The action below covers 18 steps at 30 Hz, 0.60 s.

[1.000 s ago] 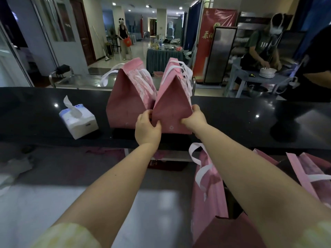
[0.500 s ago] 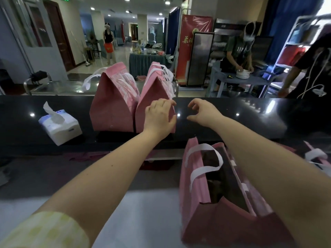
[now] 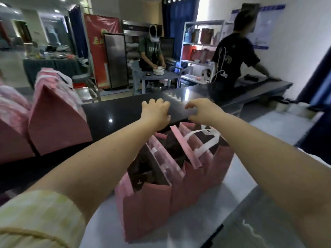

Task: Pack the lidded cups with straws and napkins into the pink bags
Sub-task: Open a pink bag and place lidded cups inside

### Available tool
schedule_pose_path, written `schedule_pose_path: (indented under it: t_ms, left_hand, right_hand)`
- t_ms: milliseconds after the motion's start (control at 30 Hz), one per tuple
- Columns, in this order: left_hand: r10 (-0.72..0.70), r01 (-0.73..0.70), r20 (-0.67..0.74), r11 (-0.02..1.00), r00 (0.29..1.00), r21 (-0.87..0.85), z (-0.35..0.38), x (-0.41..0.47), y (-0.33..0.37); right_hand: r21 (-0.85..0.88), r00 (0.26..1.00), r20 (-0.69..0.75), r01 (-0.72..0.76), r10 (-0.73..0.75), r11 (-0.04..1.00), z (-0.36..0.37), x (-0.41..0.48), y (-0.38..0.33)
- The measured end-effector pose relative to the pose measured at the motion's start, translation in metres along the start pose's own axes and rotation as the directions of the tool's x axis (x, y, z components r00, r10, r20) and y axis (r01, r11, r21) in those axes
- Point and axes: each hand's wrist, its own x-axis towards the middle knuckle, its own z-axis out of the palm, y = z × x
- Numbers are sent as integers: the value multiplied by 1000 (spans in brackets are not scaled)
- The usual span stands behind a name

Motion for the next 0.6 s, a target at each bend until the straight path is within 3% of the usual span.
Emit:
schedule_pose_path:
  t_ms: [267, 400, 600]
  left_hand:
    - [97, -93, 33, 988, 995, -120, 12, 20, 140]
    - [74, -60, 81, 985, 994, -160, 39, 15, 202]
    - [-61, 63, 16, 979, 998, -191, 79, -12, 267]
  right_hand:
    - [20, 983, 16, -181, 180, 983, -22, -79, 119]
    - [131, 977, 19, -214, 214, 968, -11, -117, 171]
    - [304, 982, 48, -188, 182, 934, 37, -157, 222]
